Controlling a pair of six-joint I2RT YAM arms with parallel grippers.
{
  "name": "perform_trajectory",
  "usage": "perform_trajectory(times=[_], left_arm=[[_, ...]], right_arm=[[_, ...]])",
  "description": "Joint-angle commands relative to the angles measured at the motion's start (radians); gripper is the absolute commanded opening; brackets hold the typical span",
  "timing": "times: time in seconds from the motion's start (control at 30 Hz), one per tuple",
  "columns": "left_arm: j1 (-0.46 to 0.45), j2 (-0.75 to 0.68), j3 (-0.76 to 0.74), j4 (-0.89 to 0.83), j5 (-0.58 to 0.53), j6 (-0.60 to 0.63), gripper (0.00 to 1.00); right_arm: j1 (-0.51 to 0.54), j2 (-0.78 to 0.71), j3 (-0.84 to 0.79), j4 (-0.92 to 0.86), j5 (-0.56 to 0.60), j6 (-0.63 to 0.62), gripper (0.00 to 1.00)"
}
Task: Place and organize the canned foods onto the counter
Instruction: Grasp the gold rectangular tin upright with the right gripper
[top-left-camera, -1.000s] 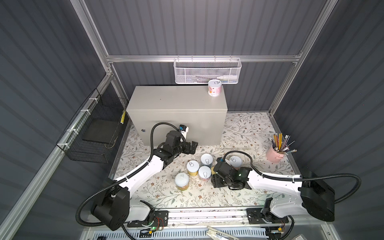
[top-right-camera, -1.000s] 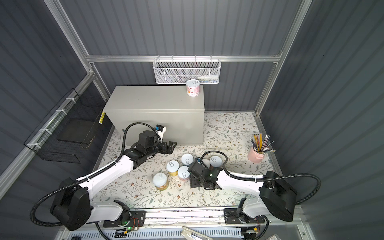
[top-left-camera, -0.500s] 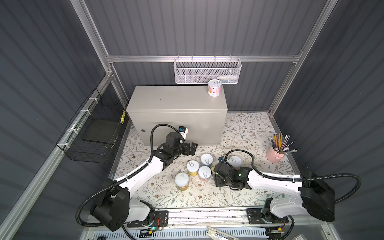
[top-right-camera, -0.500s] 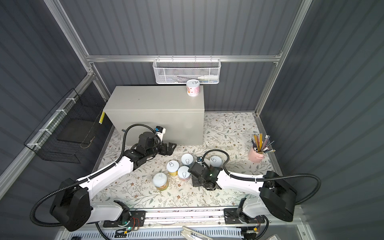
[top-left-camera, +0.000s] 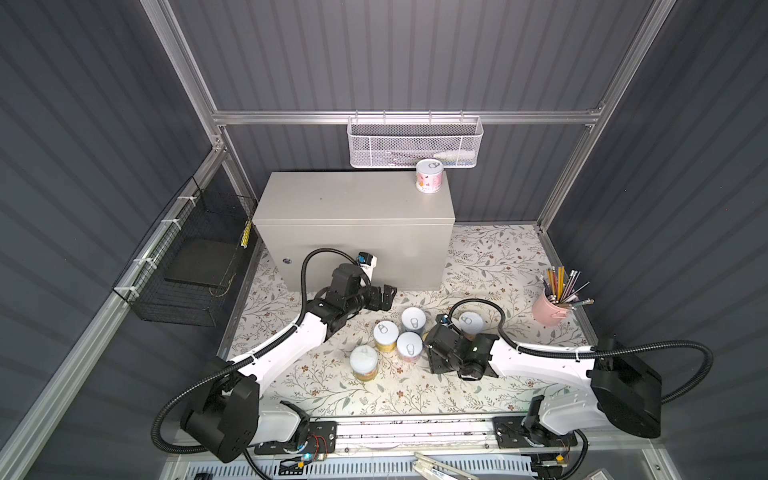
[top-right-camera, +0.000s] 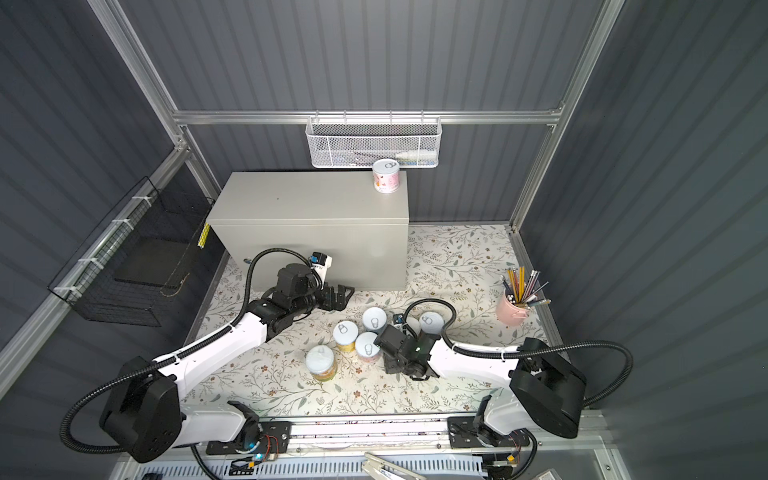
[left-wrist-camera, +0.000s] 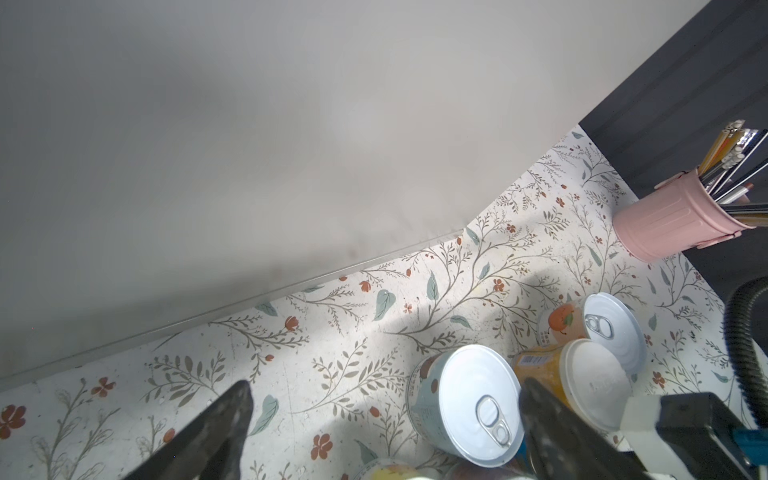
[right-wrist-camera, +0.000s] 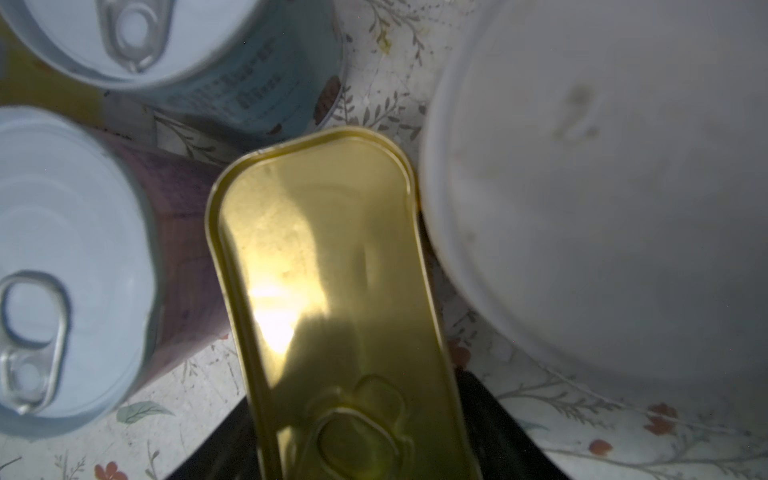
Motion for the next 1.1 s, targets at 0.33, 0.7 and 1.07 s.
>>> perform_trajectory(times=[0.33, 0.7, 1.07], left_arm=[[-0.004, 0.012, -0.012, 0.012, 0.021, -0.018, 1.0], [-0.005, 0.013, -0.02, 0.01, 0.033, -0.016, 1.0], [-0.005, 0.004, -0.025, 0.014, 0.028, -0.011, 1.0]], right_arm=[[0.003, 0.035, 0.047, -0.027, 0.052, -0.035, 0.49], [0.006, -0.087, 0.025, -0.038, 0.067, -0.016, 0.43], [0.005, -0.22, 0.01, -0.046, 0.077, 0.007, 0.48]])
